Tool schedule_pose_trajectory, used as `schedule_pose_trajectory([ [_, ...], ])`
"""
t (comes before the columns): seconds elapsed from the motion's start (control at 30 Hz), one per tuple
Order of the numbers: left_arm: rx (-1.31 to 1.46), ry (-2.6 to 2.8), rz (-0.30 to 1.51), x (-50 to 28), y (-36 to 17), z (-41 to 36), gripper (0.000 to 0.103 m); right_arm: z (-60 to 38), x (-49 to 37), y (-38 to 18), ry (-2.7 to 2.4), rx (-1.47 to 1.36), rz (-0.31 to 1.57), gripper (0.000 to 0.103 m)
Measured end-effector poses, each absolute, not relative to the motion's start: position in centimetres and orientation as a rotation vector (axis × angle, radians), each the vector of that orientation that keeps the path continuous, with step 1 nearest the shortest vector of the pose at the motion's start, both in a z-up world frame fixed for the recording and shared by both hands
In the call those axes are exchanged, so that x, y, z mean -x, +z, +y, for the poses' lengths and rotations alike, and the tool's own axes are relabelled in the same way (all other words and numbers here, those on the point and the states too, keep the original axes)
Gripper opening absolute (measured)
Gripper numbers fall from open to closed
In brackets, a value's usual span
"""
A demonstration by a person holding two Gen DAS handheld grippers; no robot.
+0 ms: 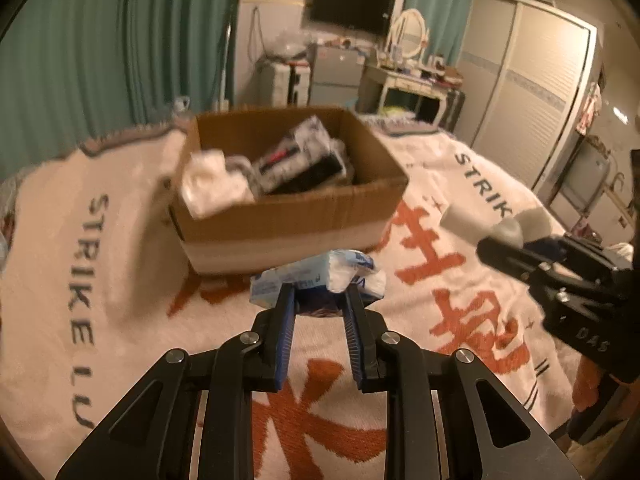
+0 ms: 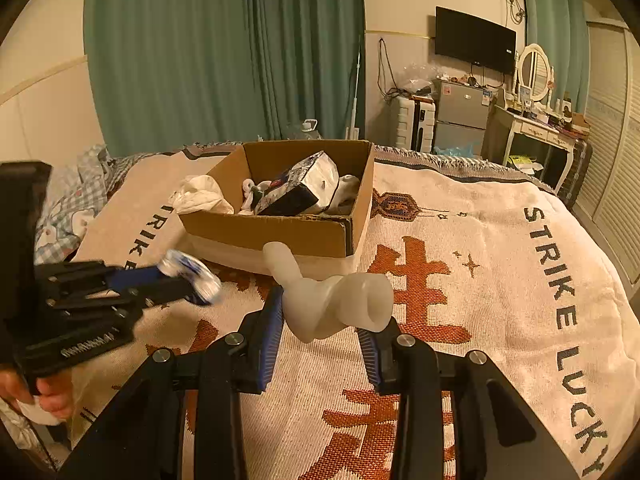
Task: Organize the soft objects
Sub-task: 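Lower the blue pad packet and white plush into the box and release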
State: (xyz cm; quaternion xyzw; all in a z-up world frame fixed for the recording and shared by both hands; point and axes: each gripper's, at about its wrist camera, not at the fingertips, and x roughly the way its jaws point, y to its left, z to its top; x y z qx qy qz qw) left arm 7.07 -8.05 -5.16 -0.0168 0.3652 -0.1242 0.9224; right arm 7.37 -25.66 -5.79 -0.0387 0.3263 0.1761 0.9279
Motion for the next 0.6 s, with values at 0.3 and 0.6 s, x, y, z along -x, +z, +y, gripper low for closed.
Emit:
schedule_pose_trajectory([
  [0.3, 0.004, -0.228, 0.601, -10.4, 1.4, -7.0, 0.023, -24.5, -11.3, -0.2, 0.37, 0.109, 0.58, 0.035],
  [0.6, -0.017, -0.206, 0.589, -17.4, 3.0, -5.0, 0.023, -21.3, -18.4, 2.5, 0.388, 0.164, 0.57, 0.035],
])
